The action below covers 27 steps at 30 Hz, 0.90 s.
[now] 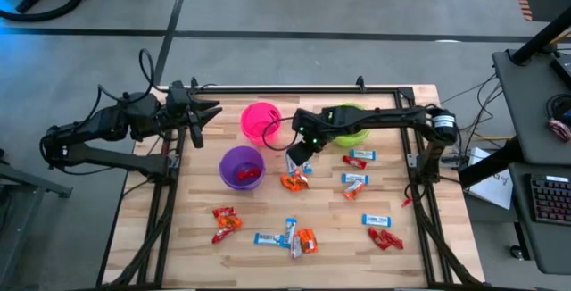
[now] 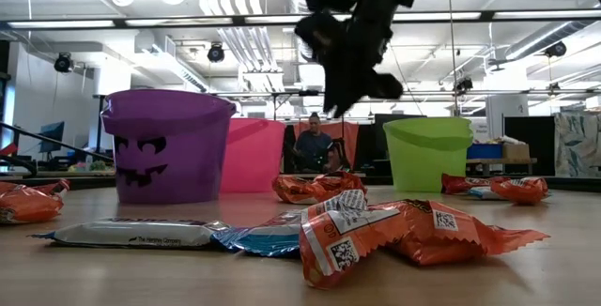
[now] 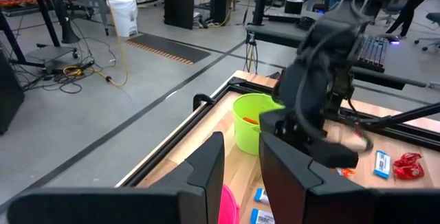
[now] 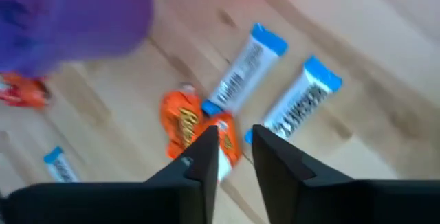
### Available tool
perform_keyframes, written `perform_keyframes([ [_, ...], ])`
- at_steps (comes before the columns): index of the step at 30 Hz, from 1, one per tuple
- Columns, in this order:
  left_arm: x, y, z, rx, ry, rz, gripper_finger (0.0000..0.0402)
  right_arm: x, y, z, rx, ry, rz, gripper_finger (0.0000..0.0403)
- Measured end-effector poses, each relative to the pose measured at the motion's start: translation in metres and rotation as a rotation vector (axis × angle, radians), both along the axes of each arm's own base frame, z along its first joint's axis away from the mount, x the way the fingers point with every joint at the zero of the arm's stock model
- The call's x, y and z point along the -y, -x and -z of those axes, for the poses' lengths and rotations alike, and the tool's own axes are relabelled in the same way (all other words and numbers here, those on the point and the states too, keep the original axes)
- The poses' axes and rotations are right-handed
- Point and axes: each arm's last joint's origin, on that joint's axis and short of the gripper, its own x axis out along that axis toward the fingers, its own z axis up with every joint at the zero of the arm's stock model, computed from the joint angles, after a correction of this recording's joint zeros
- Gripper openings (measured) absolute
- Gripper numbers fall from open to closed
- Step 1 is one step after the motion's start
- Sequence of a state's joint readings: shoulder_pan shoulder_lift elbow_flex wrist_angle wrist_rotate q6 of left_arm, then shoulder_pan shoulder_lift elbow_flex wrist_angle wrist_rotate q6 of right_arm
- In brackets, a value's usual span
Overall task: Sort candy
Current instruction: Put the white chocolate into the pink
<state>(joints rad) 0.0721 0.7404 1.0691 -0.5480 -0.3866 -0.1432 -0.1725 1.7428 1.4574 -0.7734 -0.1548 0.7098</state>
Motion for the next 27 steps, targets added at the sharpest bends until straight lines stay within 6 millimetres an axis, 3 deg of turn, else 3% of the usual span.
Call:
perform_keyframes([
  [6,0.000,-0.001,0.000,-0.003,0.000,-0.001,0.0077,-0.002,-0.004,0.025,-0.132,-0.047,0.126,0.0144],
  [14,0.000,0.000,0.002,-0.025,0.002,-0.002,0.0077,-0.017,-0.014,0.058,-0.223,-0.004,0.152,0.0190],
  [27,0.000,0.000,0.004,-0.041,0.010,-0.002,0.0077,-0.019,-0.025,0.096,-0.287,0.033,0.188,0.0178],
])
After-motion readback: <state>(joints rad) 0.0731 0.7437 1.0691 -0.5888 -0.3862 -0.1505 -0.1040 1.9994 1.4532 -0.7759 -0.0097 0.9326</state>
